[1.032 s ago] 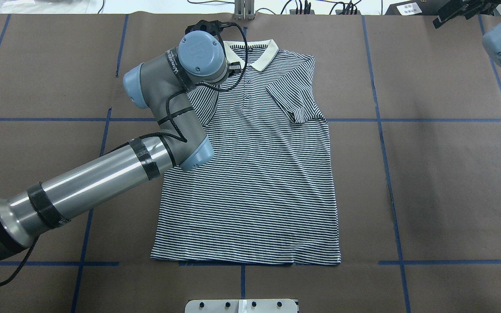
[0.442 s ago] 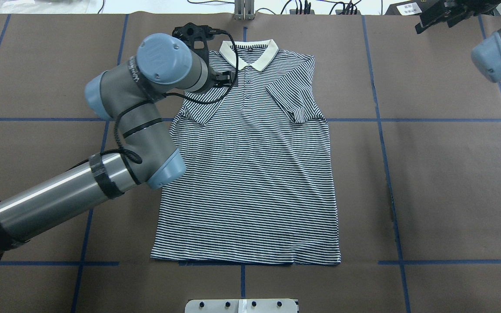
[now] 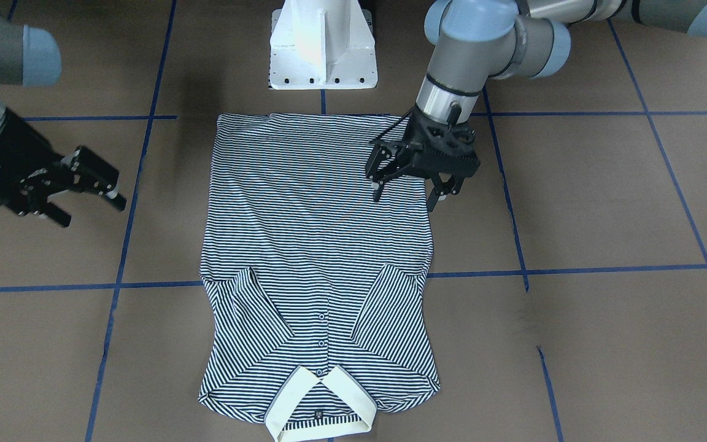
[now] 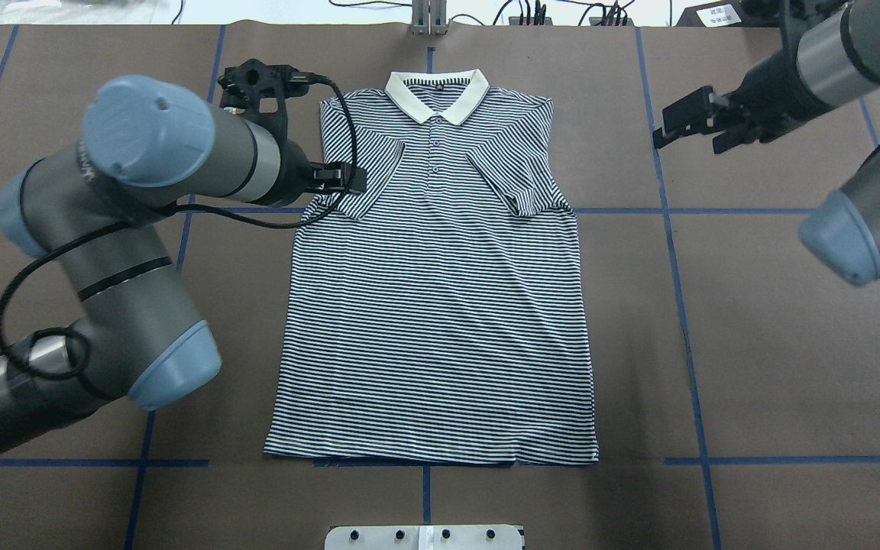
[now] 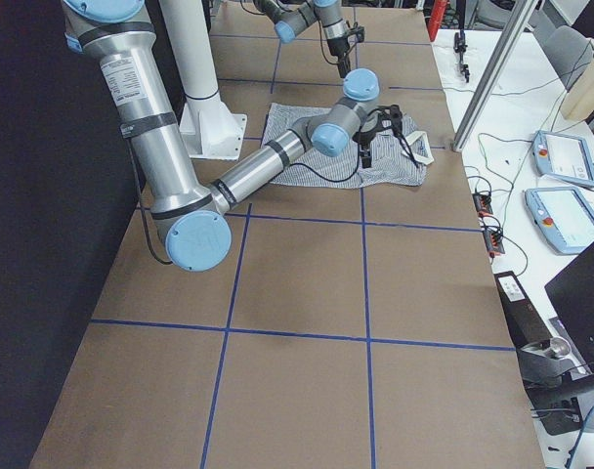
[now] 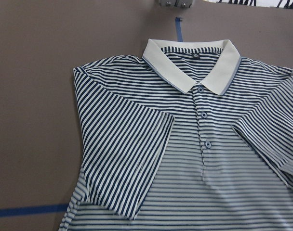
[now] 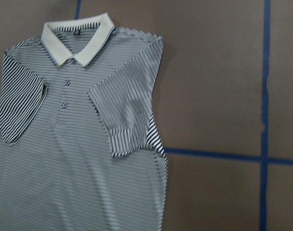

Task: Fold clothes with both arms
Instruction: 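Lift the left gripper off while the right gripper moves to the hem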

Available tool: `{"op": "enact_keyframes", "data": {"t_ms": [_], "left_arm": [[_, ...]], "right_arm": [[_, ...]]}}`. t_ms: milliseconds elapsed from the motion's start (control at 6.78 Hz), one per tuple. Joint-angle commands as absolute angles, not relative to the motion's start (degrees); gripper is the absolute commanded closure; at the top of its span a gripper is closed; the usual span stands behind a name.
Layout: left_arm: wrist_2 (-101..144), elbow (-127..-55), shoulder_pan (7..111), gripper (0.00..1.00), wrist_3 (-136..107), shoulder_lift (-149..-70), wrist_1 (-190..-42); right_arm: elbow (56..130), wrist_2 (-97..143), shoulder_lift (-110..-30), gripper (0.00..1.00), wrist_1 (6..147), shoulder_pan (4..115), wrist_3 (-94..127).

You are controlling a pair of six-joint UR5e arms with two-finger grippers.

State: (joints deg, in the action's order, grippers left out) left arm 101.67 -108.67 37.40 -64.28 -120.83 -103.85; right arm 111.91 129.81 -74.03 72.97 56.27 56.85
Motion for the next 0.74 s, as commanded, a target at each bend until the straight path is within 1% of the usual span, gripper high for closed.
{"op": "enact_keyframes", "data": {"t_ms": [0,147,295,442,590], "left_arm": [[101.69,-120.81,31.85,0.0,-69.13,-111.06,-102.74],[100.12,-124.76,27.21,0.0,-71.87,-105.87,-102.74],[96.54,-127.59,21.68,0.0,-77.11,-101.99,-102.74],[93.28,-128.31,15.62,0.0,-83.0,-100.65,-102.66],[89.42,-127.97,10.42,0.07,-87.58,-98.98,-102.66]], "right_arm": [[129.39,112.72,-85.99,0.0,73.04,36.07,76.29],[132.59,101.1,-89.44,0.03,73.04,24.55,83.6],[133.06,90.63,-91.82,0.08,73.12,15.47,88.02],[133.07,84.87,-93.06,0.09,73.3,10.51,89.55],[132.72,84.21,-93.42,0.08,73.3,9.15,90.6]]}}
